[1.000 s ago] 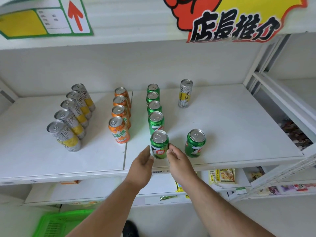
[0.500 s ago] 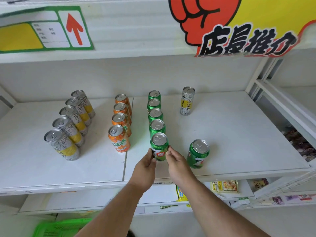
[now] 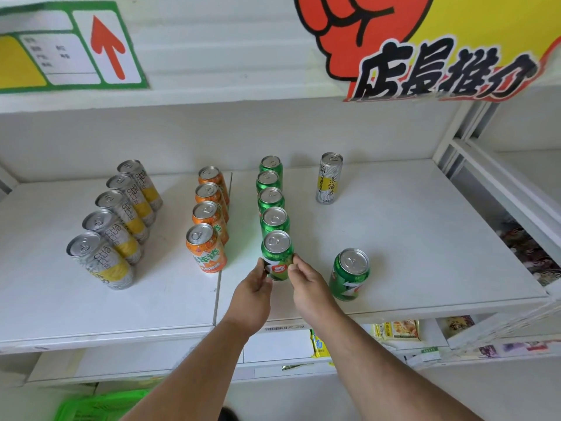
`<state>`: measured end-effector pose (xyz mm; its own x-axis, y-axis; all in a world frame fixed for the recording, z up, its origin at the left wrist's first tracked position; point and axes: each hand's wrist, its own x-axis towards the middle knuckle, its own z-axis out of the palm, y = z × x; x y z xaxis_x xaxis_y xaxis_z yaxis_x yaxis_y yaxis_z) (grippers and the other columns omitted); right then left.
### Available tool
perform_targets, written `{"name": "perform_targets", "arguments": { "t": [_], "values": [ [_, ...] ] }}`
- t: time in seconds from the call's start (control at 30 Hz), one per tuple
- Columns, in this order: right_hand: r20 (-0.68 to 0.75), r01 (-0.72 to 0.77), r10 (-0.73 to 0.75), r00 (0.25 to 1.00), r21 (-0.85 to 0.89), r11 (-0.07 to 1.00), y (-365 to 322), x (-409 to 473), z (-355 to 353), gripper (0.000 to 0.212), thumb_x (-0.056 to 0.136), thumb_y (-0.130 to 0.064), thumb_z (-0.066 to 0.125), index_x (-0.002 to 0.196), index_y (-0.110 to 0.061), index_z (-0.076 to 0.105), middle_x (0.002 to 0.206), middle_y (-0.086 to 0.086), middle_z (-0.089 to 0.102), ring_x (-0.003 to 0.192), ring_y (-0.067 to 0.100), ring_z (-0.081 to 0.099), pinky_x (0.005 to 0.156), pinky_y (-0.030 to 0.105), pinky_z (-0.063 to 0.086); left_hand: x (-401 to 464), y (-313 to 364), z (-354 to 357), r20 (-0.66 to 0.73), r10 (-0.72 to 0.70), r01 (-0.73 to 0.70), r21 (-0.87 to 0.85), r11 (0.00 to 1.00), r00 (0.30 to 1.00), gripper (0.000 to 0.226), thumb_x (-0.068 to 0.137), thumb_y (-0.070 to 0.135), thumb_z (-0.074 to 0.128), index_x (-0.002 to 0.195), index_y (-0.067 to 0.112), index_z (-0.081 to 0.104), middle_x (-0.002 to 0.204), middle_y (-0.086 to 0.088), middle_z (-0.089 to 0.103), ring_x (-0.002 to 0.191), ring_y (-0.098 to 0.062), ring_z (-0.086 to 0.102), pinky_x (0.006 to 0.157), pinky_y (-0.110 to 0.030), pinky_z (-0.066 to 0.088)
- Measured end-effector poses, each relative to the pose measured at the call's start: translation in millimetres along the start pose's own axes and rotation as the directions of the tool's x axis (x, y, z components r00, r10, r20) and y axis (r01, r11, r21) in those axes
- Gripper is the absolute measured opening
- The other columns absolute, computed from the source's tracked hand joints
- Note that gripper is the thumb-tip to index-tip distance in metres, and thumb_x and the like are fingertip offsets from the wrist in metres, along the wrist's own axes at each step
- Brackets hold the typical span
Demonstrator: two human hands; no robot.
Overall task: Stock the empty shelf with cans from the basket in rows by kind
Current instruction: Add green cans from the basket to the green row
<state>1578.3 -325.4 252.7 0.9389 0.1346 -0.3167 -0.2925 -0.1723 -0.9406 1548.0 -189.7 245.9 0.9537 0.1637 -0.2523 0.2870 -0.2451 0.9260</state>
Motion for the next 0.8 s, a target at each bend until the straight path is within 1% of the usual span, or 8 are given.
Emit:
{"name": "perform_targets", "arguments": {
  "t": [0.2, 0.4, 0.47, 0.53, 0.6, 0.67, 0.73, 0.8],
  "values": [
    [-0.006, -0.020, 0.020, 1.000, 0.008, 1.000, -1.4, -11.3, -2.9, 0.054, 0.110, -0.031, 0.047, 0.161, -0.020, 0.034, 0.165, -0.005, 0.036, 0.149, 0.007, 0.036, 0.122, 0.025, 0.025, -11.7, -0.8, 1.4, 0.004, -0.078, 0.078, -0.018, 0.997, 0.997, 0.059, 0.105, 0.011, 0.046, 0.159, 0.021, 0.025, 0.151, 0.013, 0.043, 0.139, -0.003, 0.039, 0.112, -0.019, 0.027],
    [-0.008, -0.012, 0.012, 1.000, 0.011, 1.000, 6.4, -37.5, -17.6, 0.052, 0.109, -0.035, 0.047, 0.159, -0.024, 0.038, 0.160, -0.006, 0.044, 0.145, 0.009, 0.043, 0.125, 0.036, 0.031, -36.8, -2.5, 6.1, -0.015, -0.103, 0.102, -0.041, 0.994, 0.995, 0.059, 0.104, 0.011, 0.048, 0.159, 0.018, 0.026, 0.154, 0.007, 0.042, 0.143, -0.008, 0.039, 0.106, -0.018, 0.029],
    [-0.007, -0.014, 0.014, 1.000, 0.018, 1.000, 13.6, -47.3, -24.2, 0.049, 0.108, -0.036, 0.048, 0.156, -0.024, 0.043, 0.154, -0.007, 0.049, 0.142, 0.010, 0.047, 0.124, 0.037, 0.033, -47.7, -3.4, 15.0, 0.002, -0.093, 0.093, -0.028, 0.995, 0.996, 0.058, 0.104, 0.012, 0.049, 0.158, 0.016, 0.029, 0.154, 0.007, 0.042, 0.142, -0.008, 0.040, 0.106, -0.017, 0.031],
    [-0.020, -0.011, 0.012, 1.000, 0.028, 1.000, 24.0, -58.2, -34.3, 0.034, 0.108, -0.037, 0.050, 0.141, -0.030, 0.054, 0.130, -0.013, 0.057, 0.124, 0.006, 0.053, 0.115, 0.029, 0.037, -54.8, -5.6, 27.5, 0.037, -0.077, 0.078, -0.030, 0.997, 0.996, 0.057, 0.104, 0.012, 0.050, 0.157, 0.016, 0.032, 0.156, 0.005, 0.042, 0.141, -0.007, 0.042, 0.110, -0.019, 0.033],
    [-0.098, -0.015, 0.017, 0.995, 0.017, 1.000, 33.5, -67.2, -45.7, 0.010, 0.105, -0.042, 0.052, 0.109, -0.034, 0.057, 0.095, -0.019, 0.054, 0.095, 0.005, 0.050, 0.089, 0.023, 0.041, -57.7, -3.8, 40.2, 0.076, -0.060, 0.063, -0.031, 0.998, 0.995, 0.056, 0.104, 0.013, 0.051, 0.157, 0.016, 0.033, 0.156, 0.005, 0.042, 0.141, -0.006, 0.042, 0.112, -0.020, 0.033],
    [-0.242, -0.003, 0.002, 0.970, -0.002, 1.000, 38.5, -77.7, -56.7, 0.025, 0.100, -0.044, 0.052, 0.085, -0.025, 0.059, 0.075, -0.007, 0.060, 0.073, 0.012, 0.052, 0.069, 0.028, 0.044, -56.8, 3.0, 51.9, 0.108, -0.040, 0.043, -0.027, 0.999, 0.993, 0.055, 0.104, 0.014, 0.051, 0.156, 0.018, 0.034, 0.156, 0.006, 0.043, 0.141, -0.006, 0.042, 0.113, -0.021, 0.032],
    [-0.436, 0.003, -0.011, 0.900, -0.019, 1.000, 40.2, -80.4, -70.3, 0.032, 0.098, -0.041, 0.052, 0.088, -0.014, 0.066, 0.085, 0.008, 0.071, 0.079, 0.027, 0.063, 0.073, 0.040, 0.052, -53.6, 10.8, 62.4, 0.138, -0.021, 0.024, -0.021, 1.000, 0.990, 0.055, 0.104, 0.016, 0.050, 0.157, 0.019, 0.034, 0.157, 0.007, 0.041, 0.143, -0.007, 0.040, 0.116, -0.025, 0.032],
    [-0.522, 0.001, -0.006, 0.853, -0.011, 1.000, 37.4, -78.9, -84.8, 0.026, 0.103, -0.031, 0.052, 0.114, -0.017, 0.071, 0.113, 0.003, 0.075, 0.108, 0.026, 0.068, 0.094, 0.040, 0.052, -49.5, 17.8, 71.6, 0.162, -0.013, 0.014, -0.007, 1.000, 0.987, 0.055, 0.105, 0.017, 0.049, 0.157, 0.021, 0.033, 0.158, 0.007, 0.040, 0.144, -0.007, 0.039, 0.116, -0.026, 0.033]
  ]
}}
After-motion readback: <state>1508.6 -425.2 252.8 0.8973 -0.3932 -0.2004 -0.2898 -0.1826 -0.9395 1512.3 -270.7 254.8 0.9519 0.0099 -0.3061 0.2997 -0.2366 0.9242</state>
